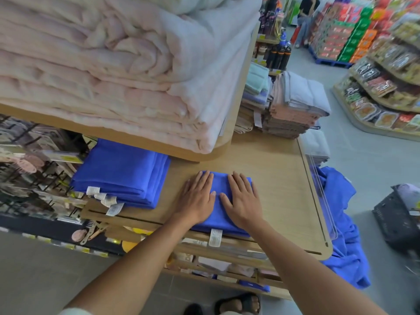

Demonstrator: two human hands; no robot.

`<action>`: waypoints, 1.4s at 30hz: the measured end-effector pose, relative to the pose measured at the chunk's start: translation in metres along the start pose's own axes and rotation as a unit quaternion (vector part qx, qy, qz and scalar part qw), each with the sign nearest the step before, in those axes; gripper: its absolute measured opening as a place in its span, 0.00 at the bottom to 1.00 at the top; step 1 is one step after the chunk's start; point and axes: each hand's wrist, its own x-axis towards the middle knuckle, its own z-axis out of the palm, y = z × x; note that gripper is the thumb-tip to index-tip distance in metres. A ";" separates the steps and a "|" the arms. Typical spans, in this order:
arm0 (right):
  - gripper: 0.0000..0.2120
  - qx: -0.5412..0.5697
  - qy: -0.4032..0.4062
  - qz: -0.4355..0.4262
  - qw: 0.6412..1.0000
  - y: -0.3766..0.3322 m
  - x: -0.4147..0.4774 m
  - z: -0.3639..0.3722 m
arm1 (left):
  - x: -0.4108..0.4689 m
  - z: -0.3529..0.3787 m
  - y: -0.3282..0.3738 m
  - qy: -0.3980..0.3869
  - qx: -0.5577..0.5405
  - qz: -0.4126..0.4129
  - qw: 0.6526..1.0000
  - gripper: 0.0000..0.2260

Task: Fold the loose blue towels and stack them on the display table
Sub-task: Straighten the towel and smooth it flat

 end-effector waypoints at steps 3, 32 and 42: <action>0.34 0.077 0.067 0.093 0.990 0.000 -0.007 -0.007 | -0.002 -0.003 0.002 -0.010 -0.011 -0.004 1.000 0.28; 0.14 0.648 -0.247 0.113 0.712 -0.120 0.019 -0.149 | -0.126 -0.153 -0.055 0.111 -0.599 -0.148 0.779 0.16; 0.07 0.592 -0.278 0.076 0.753 -0.235 0.084 -0.116 | -0.115 -0.253 -0.151 0.266 -0.403 -0.211 0.850 0.04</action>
